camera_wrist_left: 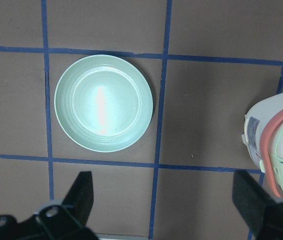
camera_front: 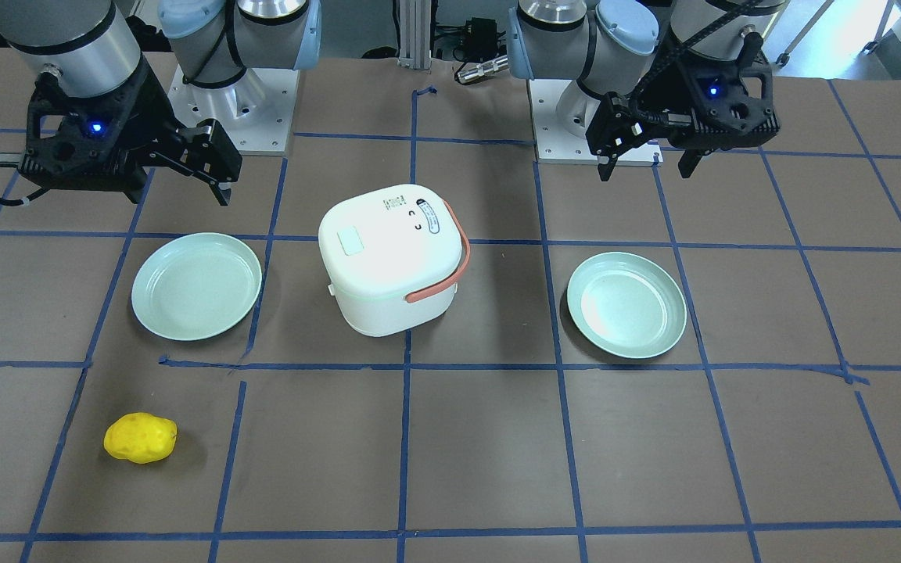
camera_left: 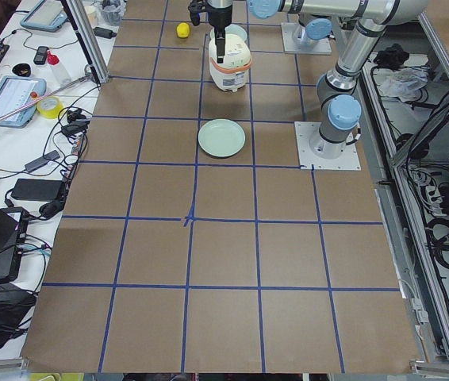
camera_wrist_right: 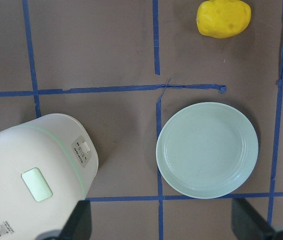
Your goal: Press rice cooker button
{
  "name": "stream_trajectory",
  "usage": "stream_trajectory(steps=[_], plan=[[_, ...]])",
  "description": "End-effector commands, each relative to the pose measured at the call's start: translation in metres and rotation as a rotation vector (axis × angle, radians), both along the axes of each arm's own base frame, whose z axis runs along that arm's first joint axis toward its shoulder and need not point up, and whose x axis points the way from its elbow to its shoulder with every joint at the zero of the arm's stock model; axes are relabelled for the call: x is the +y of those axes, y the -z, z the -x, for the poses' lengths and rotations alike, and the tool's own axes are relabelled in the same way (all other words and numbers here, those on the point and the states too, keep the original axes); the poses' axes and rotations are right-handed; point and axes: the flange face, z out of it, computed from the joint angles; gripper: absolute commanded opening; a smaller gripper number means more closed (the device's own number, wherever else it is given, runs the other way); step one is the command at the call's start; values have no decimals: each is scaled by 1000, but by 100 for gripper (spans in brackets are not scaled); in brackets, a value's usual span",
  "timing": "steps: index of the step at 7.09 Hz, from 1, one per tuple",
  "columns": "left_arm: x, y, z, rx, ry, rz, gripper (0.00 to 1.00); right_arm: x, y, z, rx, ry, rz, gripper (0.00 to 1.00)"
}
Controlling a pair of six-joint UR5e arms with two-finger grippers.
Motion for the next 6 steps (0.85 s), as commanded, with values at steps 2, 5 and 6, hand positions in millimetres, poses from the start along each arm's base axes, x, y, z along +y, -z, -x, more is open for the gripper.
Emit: stream_trajectory(steps=[2, 5, 6], plan=[[0, 0, 0, 0, 0, 0, 100, 1, 4, 1, -1, 5, -19, 100], [0, 0, 0, 0, 0, 0, 100, 1, 4, 7, 50, 3, -20, 100], [0, 0, 0, 0, 0, 0, 100, 2, 5, 7, 60, 1, -23, 100]])
